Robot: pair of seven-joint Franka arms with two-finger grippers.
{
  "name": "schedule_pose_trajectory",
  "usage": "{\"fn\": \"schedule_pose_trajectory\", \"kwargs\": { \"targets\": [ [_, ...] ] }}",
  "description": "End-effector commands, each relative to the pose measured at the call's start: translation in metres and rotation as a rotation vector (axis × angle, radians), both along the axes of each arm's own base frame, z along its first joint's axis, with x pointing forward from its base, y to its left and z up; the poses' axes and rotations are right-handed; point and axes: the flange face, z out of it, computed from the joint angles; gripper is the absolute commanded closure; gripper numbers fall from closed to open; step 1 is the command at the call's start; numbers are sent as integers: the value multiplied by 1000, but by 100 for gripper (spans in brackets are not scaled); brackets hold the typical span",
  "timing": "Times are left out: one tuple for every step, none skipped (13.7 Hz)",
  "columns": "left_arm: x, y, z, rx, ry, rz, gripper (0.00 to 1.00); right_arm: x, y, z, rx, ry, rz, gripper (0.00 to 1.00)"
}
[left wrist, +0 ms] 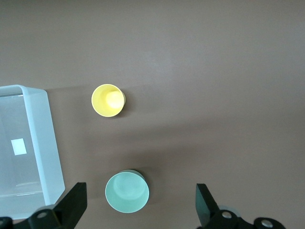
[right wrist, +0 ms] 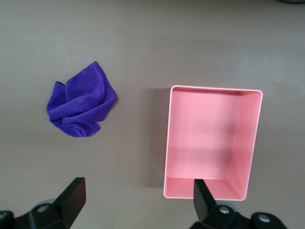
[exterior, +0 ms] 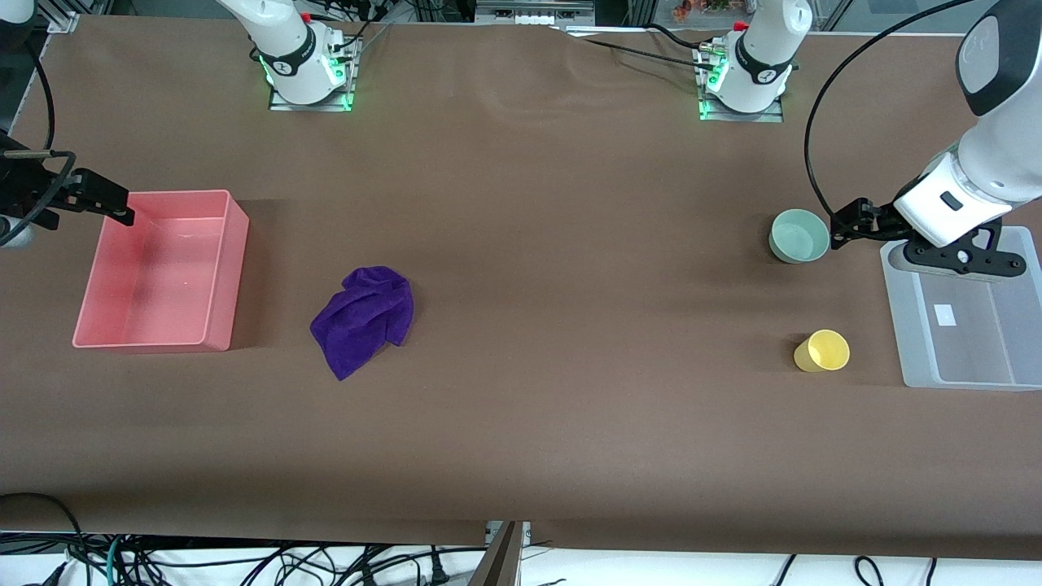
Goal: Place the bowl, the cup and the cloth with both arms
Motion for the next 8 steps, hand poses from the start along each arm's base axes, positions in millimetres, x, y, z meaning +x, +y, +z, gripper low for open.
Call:
{"fn": "schedule_pose_trajectory", "kwargs": {
  "targets": [
    [3, 0, 6, -20, 9, 5, 0, 0, -2, 4, -8, -4, 13, 0],
    [3, -1, 6, -22, 8, 5, 0, 0, -3, 4, -9, -4, 12, 0],
    [3, 0, 6, -20, 9, 5, 0, 0, -5, 4, -9, -4, 10, 0],
    [3, 0, 6, -20, 9, 5, 0, 0, -5, 4, -9, -4, 10, 0],
    [3, -1, 6, -20, 9, 4, 0, 0, -5, 4, -9, -5, 10, 0],
    [3, -2, 6, -23, 8, 7, 0, 0, -5, 4, -9, -5, 8, 0],
    [3, -2, 4, -26, 12, 5, 0, 0, -4, 3, -7, -4, 10, 0],
    [1, -1, 3, -30, 31, 5, 0, 1, -5, 1, -10, -1, 7, 0]
  ]
}}
